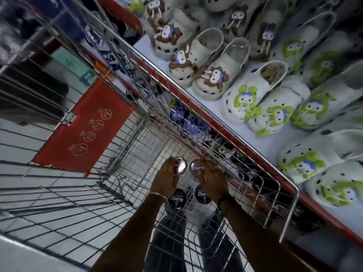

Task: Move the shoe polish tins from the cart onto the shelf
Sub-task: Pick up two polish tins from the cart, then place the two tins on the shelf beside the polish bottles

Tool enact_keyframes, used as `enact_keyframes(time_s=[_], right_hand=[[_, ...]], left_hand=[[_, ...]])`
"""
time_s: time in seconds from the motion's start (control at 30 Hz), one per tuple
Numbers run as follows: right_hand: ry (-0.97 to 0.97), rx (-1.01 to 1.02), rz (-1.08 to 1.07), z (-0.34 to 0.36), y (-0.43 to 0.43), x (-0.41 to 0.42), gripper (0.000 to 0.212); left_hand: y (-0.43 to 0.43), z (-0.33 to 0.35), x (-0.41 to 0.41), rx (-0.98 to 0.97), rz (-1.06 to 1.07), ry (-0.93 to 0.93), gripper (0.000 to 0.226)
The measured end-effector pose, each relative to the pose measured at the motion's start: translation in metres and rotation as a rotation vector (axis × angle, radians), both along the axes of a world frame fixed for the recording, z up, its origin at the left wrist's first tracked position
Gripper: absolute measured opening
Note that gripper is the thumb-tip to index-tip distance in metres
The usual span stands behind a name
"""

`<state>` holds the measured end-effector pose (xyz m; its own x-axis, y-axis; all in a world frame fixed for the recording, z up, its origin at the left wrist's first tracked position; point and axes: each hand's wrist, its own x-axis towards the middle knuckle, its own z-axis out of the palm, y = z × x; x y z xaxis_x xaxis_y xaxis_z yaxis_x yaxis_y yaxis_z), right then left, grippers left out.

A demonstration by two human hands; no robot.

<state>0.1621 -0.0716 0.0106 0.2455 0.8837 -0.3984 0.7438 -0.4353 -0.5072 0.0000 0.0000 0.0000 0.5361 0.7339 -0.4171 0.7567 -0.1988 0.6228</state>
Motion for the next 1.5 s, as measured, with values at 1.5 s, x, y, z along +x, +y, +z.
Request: enact_keyframes(time_s=[1.5], right_hand=[[0.153,0.418,0.082,0.353,-0.027,0.081,0.061]], left_hand=[[0.008,0.334,0.064,0.299,0.034,-0.193,0.076]])
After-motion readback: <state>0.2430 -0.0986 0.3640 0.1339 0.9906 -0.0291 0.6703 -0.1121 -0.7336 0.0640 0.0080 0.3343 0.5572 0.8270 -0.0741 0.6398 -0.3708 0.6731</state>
